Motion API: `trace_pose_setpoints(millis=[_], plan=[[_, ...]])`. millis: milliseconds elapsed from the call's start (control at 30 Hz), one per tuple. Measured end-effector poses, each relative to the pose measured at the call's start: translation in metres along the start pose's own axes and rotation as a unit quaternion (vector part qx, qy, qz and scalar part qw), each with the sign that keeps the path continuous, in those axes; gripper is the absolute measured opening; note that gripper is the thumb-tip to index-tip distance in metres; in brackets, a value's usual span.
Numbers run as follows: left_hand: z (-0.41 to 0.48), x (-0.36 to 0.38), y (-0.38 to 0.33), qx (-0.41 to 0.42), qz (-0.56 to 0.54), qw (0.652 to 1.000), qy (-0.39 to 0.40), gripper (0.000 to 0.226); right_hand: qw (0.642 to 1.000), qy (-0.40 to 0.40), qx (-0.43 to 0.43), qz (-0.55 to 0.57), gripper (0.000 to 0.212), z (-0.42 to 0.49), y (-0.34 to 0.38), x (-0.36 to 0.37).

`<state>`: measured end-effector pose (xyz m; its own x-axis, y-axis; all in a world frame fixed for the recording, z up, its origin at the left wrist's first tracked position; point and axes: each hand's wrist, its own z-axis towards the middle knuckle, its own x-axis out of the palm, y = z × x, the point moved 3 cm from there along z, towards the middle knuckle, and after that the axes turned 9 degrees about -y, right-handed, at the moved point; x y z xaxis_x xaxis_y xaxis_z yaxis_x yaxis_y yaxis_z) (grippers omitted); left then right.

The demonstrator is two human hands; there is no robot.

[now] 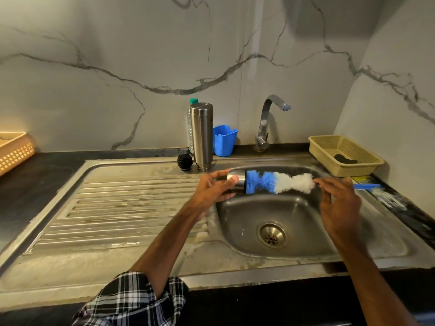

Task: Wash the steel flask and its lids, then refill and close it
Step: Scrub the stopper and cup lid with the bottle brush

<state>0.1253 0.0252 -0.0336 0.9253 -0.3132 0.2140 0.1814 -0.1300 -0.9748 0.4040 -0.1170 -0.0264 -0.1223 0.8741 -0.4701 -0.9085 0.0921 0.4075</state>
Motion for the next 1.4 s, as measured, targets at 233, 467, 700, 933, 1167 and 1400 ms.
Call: trace_pose_setpoints(millis=[233,467,700,933,1167,1400], plan=[[-0.001,0.002,0.001,-0.007,-0.013,1.000,-0.014,0.058,1.000,-0.020,-0.010,0.007,0.030,0.002,-0.005,-0.002],[-0.002,0.006,0.005,-0.013,-0.003,1.000,-0.002,0.051,1.000,-0.013,-0.004,0.005,0.030,0.001,-0.010,0.001],[-0.003,0.005,0.006,-0.017,-0.007,1.000,-0.011,0.055,1.000,-0.017,-0.006,0.004,0.032,-0.001,-0.005,0.003],[-0.002,0.004,0.006,-0.018,-0.011,1.000,-0.004,0.056,1.000,-0.027,0.002,-0.001,0.029,-0.003,-0.006,-0.002],[-0.004,0.006,0.004,-0.017,-0.009,1.000,-0.003,0.059,1.000,-0.011,0.002,-0.005,0.031,-0.004,-0.004,-0.002],[-0.005,0.007,0.004,-0.012,-0.004,1.000,-0.002,0.056,1.000,-0.006,0.003,-0.010,0.031,-0.005,-0.004,-0.003]])
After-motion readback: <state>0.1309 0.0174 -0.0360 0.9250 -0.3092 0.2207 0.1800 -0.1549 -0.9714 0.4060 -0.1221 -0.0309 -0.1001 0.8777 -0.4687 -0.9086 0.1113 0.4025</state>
